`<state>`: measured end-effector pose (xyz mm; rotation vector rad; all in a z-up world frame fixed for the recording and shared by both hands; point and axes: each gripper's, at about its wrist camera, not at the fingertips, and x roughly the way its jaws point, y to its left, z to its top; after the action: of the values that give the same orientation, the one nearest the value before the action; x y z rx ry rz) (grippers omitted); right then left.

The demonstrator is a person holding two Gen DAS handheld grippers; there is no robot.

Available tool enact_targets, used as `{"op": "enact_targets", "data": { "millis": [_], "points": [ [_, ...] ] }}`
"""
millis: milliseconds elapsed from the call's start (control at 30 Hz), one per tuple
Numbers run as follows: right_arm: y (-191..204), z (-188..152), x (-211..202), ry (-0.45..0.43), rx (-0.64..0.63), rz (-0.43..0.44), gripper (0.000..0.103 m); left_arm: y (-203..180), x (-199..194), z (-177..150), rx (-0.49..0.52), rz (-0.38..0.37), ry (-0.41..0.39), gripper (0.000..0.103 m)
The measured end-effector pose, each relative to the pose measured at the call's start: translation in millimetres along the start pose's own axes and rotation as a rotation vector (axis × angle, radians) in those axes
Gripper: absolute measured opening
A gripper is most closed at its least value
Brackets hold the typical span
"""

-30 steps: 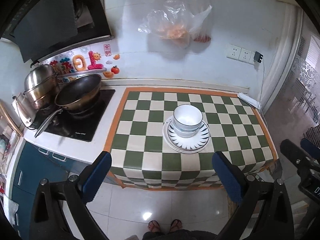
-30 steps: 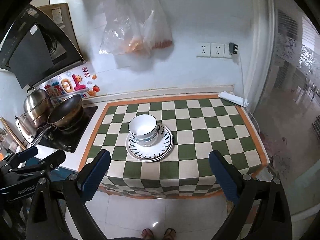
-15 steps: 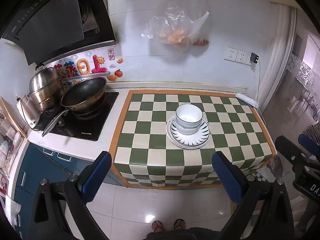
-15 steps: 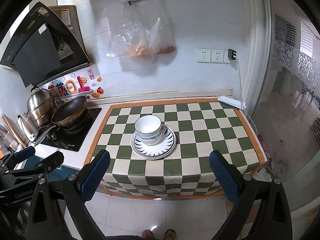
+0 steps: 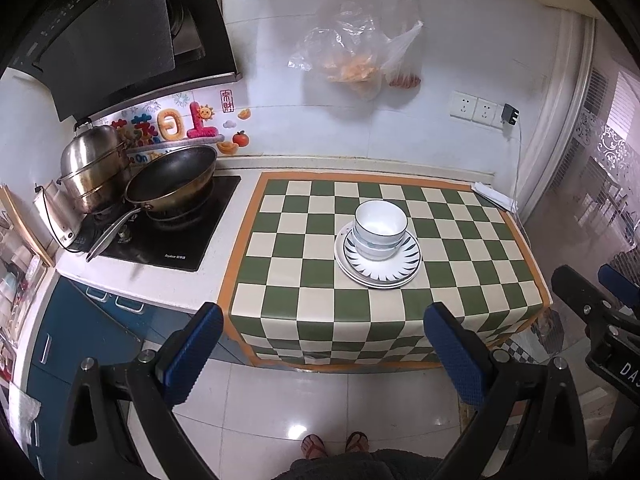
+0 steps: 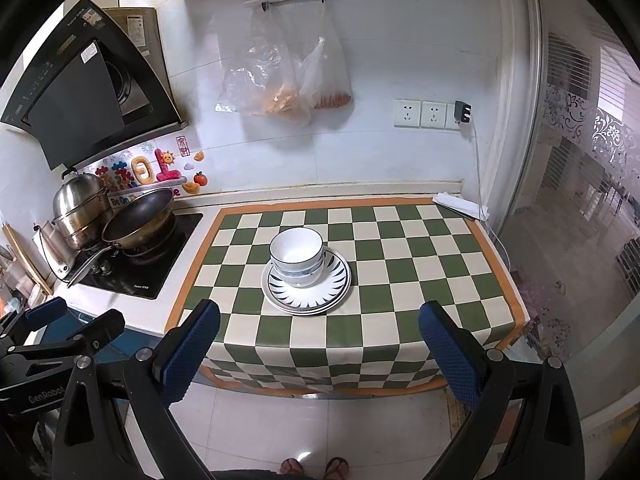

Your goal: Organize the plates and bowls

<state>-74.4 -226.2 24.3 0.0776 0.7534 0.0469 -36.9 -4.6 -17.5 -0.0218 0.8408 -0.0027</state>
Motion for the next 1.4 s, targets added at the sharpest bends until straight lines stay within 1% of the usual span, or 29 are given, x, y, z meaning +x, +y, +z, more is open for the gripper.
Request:
{"op": "enact_targets", "data": {
  "millis": [333,500,1033,1400],
  "points": [
    [-2,0,2,0.007,-0.004,-0.003,0.102,4,2,3,-0.001,-0.010,-0.003,0.103],
    [-4,1,8,0.017,-0.004,0.004,0.102,-4,0,6,-0.003,-0.004,-0.009,0.103],
    [-4,6,17,0.023,-0.003,0.007,0.102,-9,-1,6,-0.005,-0.004,-0.008,0.103],
    [-1,5,19,0.025,-0.002,0.007,0.102,-3,3,12,0.003,-0.010,-0.005,0.103]
  ]
}}
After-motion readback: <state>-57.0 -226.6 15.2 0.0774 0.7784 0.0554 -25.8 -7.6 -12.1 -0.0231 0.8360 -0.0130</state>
